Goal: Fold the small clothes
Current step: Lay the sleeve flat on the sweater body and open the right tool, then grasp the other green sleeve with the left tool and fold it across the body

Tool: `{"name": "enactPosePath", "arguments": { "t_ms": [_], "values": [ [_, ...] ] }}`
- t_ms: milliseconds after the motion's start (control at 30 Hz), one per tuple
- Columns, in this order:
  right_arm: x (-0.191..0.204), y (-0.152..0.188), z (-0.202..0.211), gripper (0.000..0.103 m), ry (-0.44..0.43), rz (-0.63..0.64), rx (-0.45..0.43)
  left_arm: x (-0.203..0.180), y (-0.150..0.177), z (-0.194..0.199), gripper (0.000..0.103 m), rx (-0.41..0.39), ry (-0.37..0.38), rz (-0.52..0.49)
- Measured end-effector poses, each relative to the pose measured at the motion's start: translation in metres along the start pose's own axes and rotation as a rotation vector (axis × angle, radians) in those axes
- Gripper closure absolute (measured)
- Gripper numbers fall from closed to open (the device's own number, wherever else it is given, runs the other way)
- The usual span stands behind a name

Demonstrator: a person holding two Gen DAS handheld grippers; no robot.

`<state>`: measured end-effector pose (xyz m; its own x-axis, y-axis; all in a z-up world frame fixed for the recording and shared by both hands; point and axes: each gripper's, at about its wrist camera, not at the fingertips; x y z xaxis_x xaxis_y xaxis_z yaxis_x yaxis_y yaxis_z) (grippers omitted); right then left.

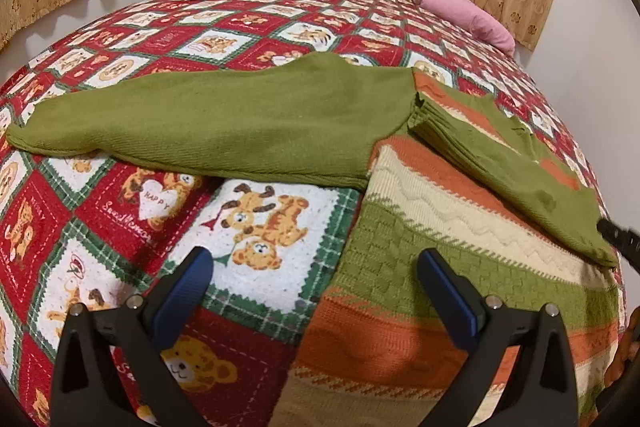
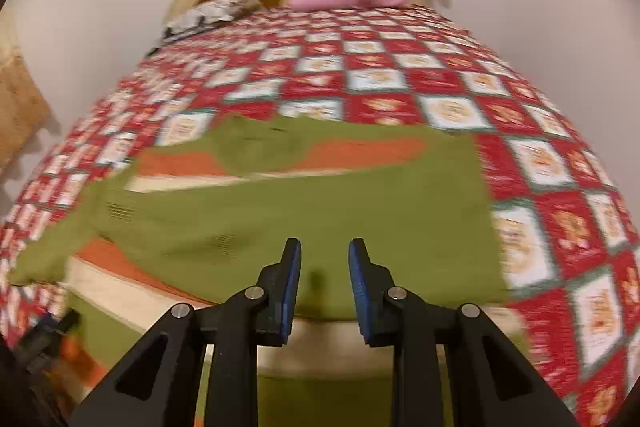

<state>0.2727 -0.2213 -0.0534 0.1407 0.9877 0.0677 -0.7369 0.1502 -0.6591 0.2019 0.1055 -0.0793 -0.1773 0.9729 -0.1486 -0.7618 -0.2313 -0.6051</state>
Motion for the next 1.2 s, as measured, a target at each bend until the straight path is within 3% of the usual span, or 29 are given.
{"name": "enactPosePath", "arguments": {
  "t_ms": [100, 133, 300, 433, 467, 500, 567, 767, 900, 1033, 1200],
  "values": [
    [-0.017, 0.012, -0.021, 0.077, 0.036, 0.012, 0.094, -0.001, 0.0, -0.001, 0.0, 0.003, -0.006, -0.005],
    [-0.019, 0.016, -0.02, 0.077, 0.03, 0.021, 0.055, 0.0, 0.0, -0.001, 0.0, 0.003, -0.008, -0.006],
    [-0.014, 0.014, -0.02, 0.076, 0.054, 0.04, 0.042, -0.003, 0.001, -0.001, 0.0, 0.008, -0.024, -0.016],
    [-0.012, 0.024, 0.022, 0.075, 0.021, 0.007, -0.062, 0.002, 0.002, 0.007, 0.0, 0.018, 0.002, -0.032],
    [-0.011, 0.027, 0.036, 0.07, 0.009, 0.011, -0.093, 0.007, 0.003, 0.011, 0.0, 0.016, 0.011, -0.024],
    [-0.009, 0.031, 0.053, 0.066, 0.005, 0.022, -0.135, 0.02, 0.002, 0.017, 0.0, 0.008, 0.013, 0.008],
    [-0.005, 0.043, 0.082, 0.046, 0.003, 0.042, -0.206, 0.042, -0.002, 0.025, 0.0, -0.02, -0.019, 0.081],
    [0.011, 0.072, 0.126, 0.045, -0.018, 0.102, -0.27, 0.157, -0.035, 0.051, 0.009, -0.164, -0.163, 0.411],
    [0.023, 0.088, 0.131, 0.045, -0.062, 0.091, -0.238, 0.214, -0.057, 0.041, 0.024, -0.159, -0.232, 0.544],
    [0.035, 0.098, 0.131, 0.045, -0.085, 0.098, -0.213, 0.248, -0.06, 0.009, 0.049, -0.068, -0.207, 0.642],
    [0.037, 0.104, 0.127, 0.045, -0.07, 0.105, -0.189, 0.246, -0.068, -0.003, 0.05, -0.091, -0.215, 0.614]
  ]
}}
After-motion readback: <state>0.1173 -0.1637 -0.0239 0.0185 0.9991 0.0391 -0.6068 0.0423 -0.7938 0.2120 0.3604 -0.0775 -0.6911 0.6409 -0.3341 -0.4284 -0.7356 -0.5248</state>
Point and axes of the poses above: each gripper's, at about its wrist camera, not at the fingertips, and z roughly against the way its jaws point, x to its left, y to its underside, and after that the axes turned 2 degrees about -y, right-handed
